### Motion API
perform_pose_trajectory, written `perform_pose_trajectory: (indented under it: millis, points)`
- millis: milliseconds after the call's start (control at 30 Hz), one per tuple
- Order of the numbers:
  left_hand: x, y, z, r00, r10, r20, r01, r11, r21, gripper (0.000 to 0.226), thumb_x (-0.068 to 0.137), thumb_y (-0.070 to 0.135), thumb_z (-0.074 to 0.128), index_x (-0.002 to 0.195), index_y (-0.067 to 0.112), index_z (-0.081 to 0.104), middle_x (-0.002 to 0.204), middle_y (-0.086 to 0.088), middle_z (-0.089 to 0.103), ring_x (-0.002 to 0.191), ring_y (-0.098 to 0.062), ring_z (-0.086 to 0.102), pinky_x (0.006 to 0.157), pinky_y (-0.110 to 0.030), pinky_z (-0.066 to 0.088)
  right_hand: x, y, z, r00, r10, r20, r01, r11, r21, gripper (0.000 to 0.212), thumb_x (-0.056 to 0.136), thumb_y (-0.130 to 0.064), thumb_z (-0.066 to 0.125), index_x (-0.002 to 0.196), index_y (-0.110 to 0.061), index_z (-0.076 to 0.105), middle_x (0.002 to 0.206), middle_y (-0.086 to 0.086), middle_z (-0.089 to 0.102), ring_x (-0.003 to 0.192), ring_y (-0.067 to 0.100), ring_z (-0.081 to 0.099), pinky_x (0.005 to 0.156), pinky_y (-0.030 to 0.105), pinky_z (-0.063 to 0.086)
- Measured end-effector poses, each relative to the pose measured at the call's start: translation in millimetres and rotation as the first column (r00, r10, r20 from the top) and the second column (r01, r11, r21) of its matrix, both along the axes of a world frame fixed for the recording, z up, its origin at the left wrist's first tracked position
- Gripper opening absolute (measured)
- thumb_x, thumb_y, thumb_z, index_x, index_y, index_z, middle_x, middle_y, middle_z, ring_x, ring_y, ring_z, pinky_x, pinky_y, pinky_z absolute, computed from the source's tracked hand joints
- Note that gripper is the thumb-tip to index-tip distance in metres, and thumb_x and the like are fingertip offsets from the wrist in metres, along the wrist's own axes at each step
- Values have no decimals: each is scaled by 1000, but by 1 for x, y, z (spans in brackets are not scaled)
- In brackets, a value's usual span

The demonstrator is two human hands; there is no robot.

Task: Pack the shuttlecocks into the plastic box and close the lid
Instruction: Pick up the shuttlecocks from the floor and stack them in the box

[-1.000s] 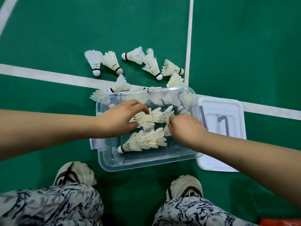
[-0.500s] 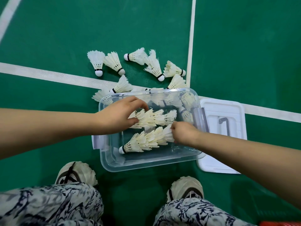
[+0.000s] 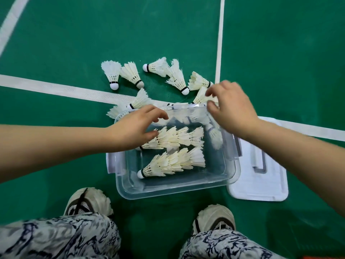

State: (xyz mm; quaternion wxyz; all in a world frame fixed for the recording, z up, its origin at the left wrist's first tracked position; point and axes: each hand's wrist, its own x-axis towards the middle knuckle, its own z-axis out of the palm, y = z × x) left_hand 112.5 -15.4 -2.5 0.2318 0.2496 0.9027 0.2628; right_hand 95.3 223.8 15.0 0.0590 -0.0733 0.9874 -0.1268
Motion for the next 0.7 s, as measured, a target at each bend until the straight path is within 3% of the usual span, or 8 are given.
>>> perform_pose_trajectory:
  millis: [100,233,533,700]
  points:
    - [-5,-2,1,1000,-2,25,2,1000,1,40,85,17,59,122,20,46,123,1,46,104,-6,47,84,-16,29,-14,17,-13,990,-103,100,112,990,-82,34,96,-30,39,124,-16,50,131,12,48,120,32,41,98,37,33]
    - [-10,-3,1,1000,14,23,-14,1000,0,40,85,18,59,123,19,45,123,1,47,100,-2,44,85,-17,29,4,12,-28,961,-65,270,133,961,-243,43,98,-31,36,137,-12,38,144,9,40,130,23,38,103,27,29]
    - [-4,-10,2,997,68,-31,-68,998,5,41,83,20,61,122,20,46,110,11,43,98,-3,44,85,-19,31,18,4,-34,958,-57,282,150,935,-321,50,97,-32,39,141,-11,29,146,11,34,133,22,35,108,29,24]
    - [-2,-17,1,991,120,-51,-119,993,25,42,82,18,64,121,20,48,109,8,47,97,-5,47,88,-22,34,24,-2,-38,958,-26,285,126,932,-340,53,96,-35,39,142,-13,25,147,9,33,132,21,36,108,31,27]
